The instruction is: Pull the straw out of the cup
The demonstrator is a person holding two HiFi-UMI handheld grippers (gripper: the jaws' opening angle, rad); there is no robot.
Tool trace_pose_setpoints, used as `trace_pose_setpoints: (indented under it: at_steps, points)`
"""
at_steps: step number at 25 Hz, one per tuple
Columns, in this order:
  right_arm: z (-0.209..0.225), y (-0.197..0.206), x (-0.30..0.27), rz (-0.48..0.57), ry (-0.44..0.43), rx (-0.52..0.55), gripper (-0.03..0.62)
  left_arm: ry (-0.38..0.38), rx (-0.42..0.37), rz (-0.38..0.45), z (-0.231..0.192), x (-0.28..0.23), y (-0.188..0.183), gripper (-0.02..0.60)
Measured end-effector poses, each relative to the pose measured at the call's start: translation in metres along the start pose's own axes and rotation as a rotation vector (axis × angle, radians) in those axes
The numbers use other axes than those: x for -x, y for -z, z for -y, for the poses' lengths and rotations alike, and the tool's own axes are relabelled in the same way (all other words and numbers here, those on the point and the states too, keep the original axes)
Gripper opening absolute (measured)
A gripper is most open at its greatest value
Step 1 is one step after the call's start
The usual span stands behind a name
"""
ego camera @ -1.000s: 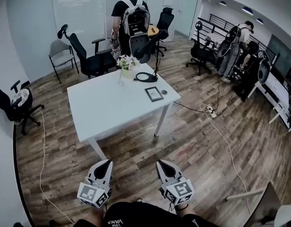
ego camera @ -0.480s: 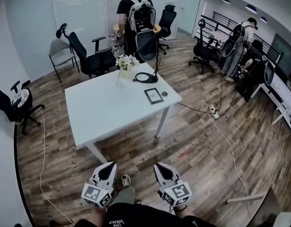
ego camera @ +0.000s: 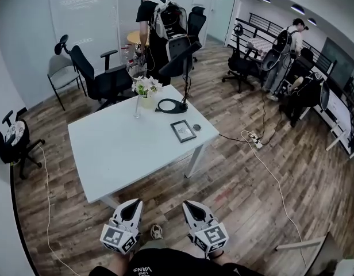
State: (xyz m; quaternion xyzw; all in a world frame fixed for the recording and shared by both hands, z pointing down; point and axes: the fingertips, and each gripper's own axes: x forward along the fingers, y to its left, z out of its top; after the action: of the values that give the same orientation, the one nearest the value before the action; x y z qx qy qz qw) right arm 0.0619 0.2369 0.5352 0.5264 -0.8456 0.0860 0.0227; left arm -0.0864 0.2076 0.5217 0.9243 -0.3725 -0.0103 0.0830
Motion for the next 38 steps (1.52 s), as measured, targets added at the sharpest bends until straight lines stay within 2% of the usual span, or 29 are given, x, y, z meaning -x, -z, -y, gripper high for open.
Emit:
trace_pose_setpoints:
  at_steps: [9,15,22,30,38]
  points:
    - [0.029,-0.023,-0.089,0.02,0.062,0.022,0.017,0.029,-0.002,0.02,-0.08,-0.053,-0.023,0.011]
    - [0.038,-0.028,-0.12,0.034,0.073,0.021,0.017,0.024,-0.008,0.04,-0.11,-0.068,-0.027,0.011]
    - [0.041,-0.025,-0.14,0.012,0.067,0.0,0.017,-0.004,0.028,0.022,-0.129,-0.065,-0.019,0.011]
    - [0.055,-0.029,-0.17,0.005,0.0,-0.005,0.017,-0.076,0.028,0.029,-0.147,-0.078,-0.023,0.011]
    - [0.081,-0.043,-0.208,-0.01,-0.091,0.015,0.017,-0.129,0.026,0.025,-0.156,-0.116,-0.034,0.011]
